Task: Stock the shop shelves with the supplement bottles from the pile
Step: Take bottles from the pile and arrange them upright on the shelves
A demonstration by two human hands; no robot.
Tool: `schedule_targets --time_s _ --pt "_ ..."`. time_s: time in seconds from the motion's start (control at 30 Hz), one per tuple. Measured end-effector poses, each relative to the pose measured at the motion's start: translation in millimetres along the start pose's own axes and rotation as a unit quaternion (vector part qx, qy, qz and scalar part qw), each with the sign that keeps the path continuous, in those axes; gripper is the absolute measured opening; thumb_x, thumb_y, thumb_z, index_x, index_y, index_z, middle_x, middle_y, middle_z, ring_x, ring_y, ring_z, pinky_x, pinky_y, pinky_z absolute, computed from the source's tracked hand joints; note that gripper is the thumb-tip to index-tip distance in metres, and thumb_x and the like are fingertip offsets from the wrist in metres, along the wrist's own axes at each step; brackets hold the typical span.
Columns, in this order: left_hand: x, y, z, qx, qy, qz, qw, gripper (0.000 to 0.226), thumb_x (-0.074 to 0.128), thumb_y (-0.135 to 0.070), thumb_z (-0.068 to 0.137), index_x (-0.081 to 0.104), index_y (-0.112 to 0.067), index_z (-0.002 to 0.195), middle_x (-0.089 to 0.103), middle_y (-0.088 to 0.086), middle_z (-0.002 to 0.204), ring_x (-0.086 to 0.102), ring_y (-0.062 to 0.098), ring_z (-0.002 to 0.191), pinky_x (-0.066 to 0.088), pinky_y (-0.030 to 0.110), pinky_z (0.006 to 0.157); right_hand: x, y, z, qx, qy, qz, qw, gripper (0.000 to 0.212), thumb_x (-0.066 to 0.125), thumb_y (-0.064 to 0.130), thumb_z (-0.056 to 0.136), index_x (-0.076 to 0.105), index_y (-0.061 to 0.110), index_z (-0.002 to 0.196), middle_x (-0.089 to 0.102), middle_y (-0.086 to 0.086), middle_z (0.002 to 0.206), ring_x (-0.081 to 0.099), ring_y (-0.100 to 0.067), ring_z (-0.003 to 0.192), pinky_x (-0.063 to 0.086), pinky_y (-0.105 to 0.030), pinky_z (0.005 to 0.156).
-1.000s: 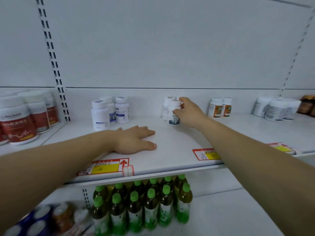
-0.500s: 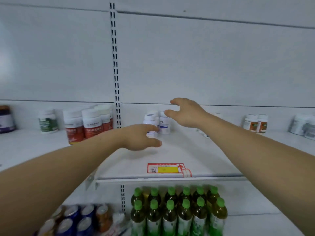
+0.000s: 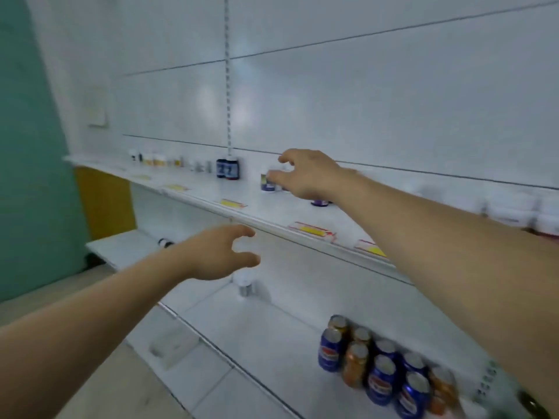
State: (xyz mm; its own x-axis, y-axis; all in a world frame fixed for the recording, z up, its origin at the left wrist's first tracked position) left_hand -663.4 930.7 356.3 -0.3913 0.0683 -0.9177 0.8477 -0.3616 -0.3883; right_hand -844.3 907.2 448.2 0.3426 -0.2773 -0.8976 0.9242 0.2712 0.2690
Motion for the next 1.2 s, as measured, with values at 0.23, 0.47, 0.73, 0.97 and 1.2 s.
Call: schedule_targets --time_s 0.23,0.47,0.73,0.97,1.2 --pt "0 184 -32 -0.177 0.004 -0.047 0.983 0.061 0.059 -0.049 0.086 0.038 -0.03 0.141 0.045 -0.001 0.143 0.046 0.018 0.126 0.035 0.028 0.101 157 144 84 -0.125 0.131 0.059 0.982 0.062 0.048 0.057 0.091 0.04 0.023 0.143 0.04 -0.002 0.149 0.041 -0.023 0.132 0.035 -0.034 0.101" --pt "25 302 29 -0.217 0.021 -0.065 0.974 0.065 0.06 -0.046 0.086 0.036 -0.025 0.142 0.04 -0.001 0.146 0.045 0.018 0.126 0.036 0.027 0.102 309 150 174 -0.066 0.214 0.069 0.972 0.062 0.051 0.056 0.089 0.043 0.022 0.14 0.045 -0.004 0.144 0.048 -0.025 0.125 0.039 -0.034 0.099" --pt "38 413 154 -0.207 0.085 -0.058 0.973 0.063 0.058 -0.045 0.089 0.035 -0.024 0.143 0.036 0.002 0.149 0.038 0.019 0.133 0.03 0.027 0.106 425 96 290 0.05 0.228 0.076 0.969 0.059 0.05 0.054 0.089 0.045 0.018 0.136 0.049 -0.01 0.137 0.05 -0.029 0.118 0.04 -0.033 0.089" --pt "42 525 244 -0.167 0.16 -0.035 0.972 0.066 0.055 -0.049 0.089 0.03 -0.026 0.145 0.03 0.001 0.152 0.036 0.021 0.135 0.031 0.032 0.11 509 77 356 0.158 0.232 0.073 0.957 0.064 0.049 0.058 0.089 0.044 0.014 0.135 0.051 -0.014 0.132 0.052 -0.031 0.114 0.045 -0.035 0.089" --pt "47 645 336 -0.054 0.236 -0.024 0.97 0.066 0.055 -0.045 0.09 0.027 -0.026 0.147 0.023 0.001 0.155 0.028 0.021 0.139 0.026 0.035 0.112 588 102 403 0.294 0.18 0.083 0.935 0.06 0.05 0.05 0.091 0.043 0.012 0.137 0.048 -0.014 0.137 0.049 -0.031 0.121 0.043 -0.035 0.095"
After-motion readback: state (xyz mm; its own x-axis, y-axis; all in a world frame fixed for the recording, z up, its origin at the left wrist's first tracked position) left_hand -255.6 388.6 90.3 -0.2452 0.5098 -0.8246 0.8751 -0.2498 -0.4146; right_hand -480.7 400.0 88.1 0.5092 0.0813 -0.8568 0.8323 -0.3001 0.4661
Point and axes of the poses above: each hand's wrist, its own z-axis towards the middle knuckle, its own x-axis out of the palm, y = z × x, the point moved 1 cm from there along z, towards the middle knuckle
